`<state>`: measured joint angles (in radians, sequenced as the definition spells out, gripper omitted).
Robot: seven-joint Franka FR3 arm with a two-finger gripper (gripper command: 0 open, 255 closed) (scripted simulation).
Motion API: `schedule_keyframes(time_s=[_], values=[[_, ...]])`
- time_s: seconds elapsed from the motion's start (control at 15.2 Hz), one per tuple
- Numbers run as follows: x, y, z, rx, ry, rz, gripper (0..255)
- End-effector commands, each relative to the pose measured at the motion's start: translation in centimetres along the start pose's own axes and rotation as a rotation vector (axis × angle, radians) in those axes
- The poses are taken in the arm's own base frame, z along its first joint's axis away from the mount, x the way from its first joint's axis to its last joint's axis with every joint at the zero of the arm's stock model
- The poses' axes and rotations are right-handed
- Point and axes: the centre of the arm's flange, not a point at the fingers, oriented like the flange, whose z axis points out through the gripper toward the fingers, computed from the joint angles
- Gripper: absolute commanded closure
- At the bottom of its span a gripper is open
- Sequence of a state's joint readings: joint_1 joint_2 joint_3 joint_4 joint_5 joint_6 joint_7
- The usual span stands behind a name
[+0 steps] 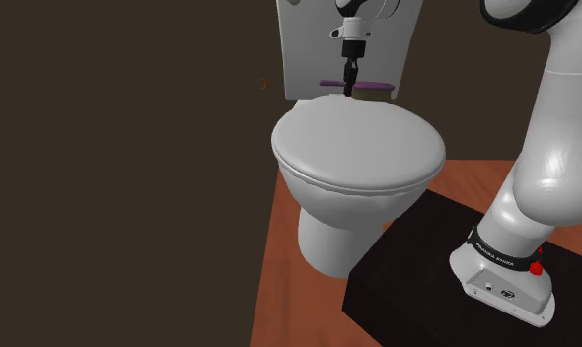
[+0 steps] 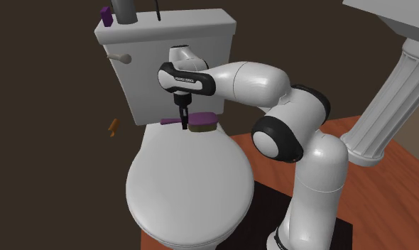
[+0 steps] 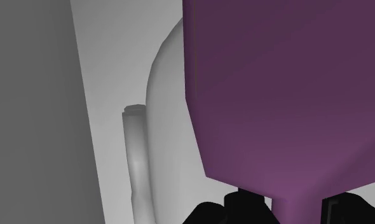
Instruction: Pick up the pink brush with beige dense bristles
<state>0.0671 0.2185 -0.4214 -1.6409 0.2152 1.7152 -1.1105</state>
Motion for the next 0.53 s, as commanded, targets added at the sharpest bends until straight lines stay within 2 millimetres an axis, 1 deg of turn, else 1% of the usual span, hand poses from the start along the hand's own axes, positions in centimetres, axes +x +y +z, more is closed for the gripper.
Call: schedule_keyframes(time_s=[0.0, 0.07, 0.46], values=[[0.0, 0.0, 0.0, 0.000, 0.000, 0.000, 255], [0.0, 0.0, 0.0, 0.000, 0.000, 0.000, 255], [0.1, -0.5, -3.1, 0.000, 0.000, 0.000, 255]])
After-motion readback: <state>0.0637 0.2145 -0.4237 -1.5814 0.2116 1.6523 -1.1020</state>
